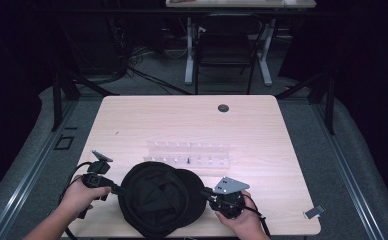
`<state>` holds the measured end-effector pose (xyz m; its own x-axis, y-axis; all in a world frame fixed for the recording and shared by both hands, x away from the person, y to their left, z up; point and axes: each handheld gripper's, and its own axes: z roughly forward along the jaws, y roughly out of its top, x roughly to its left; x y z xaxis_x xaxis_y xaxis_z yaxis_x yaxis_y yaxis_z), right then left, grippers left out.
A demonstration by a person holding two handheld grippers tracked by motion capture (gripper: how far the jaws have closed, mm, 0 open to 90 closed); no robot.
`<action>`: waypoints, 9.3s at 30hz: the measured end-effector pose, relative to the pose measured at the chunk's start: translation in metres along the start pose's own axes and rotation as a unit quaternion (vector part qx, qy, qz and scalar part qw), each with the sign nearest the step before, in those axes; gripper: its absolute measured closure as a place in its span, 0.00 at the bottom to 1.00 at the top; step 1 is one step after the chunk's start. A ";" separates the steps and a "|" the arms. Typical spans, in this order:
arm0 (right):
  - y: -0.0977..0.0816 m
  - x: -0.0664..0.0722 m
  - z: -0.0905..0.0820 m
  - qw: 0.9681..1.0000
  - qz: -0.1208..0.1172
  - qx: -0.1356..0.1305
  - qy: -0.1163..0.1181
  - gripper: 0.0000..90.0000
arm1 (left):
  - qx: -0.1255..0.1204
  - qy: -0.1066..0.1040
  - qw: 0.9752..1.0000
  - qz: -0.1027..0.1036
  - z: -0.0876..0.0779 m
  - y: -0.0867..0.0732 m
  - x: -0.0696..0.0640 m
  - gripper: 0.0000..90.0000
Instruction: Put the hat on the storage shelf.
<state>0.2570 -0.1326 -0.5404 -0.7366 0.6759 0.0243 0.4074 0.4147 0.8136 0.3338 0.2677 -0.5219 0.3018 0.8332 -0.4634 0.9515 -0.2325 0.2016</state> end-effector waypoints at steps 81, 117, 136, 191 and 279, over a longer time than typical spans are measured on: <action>-0.019 -0.039 -0.011 0.998 0.054 0.003 -0.025 0.57 | -0.089 -0.223 0.969 -0.057 -0.145 0.025 -0.063 0.95; -0.022 -0.051 -0.010 0.997 0.056 0.014 -0.052 0.36 | -0.176 -0.246 0.951 -0.071 -0.184 0.070 -0.095 0.95; -0.023 -0.057 -0.008 0.995 0.057 0.035 -0.070 0.24 | -0.191 -0.247 0.948 -0.067 -0.182 0.095 -0.109 0.95; -0.016 -0.067 -0.015 0.993 0.112 0.018 -0.020 0.17 | -0.185 -0.205 0.959 -0.062 -0.137 0.154 -0.148 0.95; 0.088 -0.021 0.023 0.998 0.004 -0.044 0.046 0.83 | -0.188 -0.220 0.957 -0.025 -0.107 0.172 -0.189 0.94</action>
<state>0.3204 -0.0960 -0.4822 -0.7816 0.6185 0.0805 0.3676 0.3525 0.8606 0.4336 0.1238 -0.3069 0.3314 0.5283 -0.7818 0.9012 0.0681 0.4280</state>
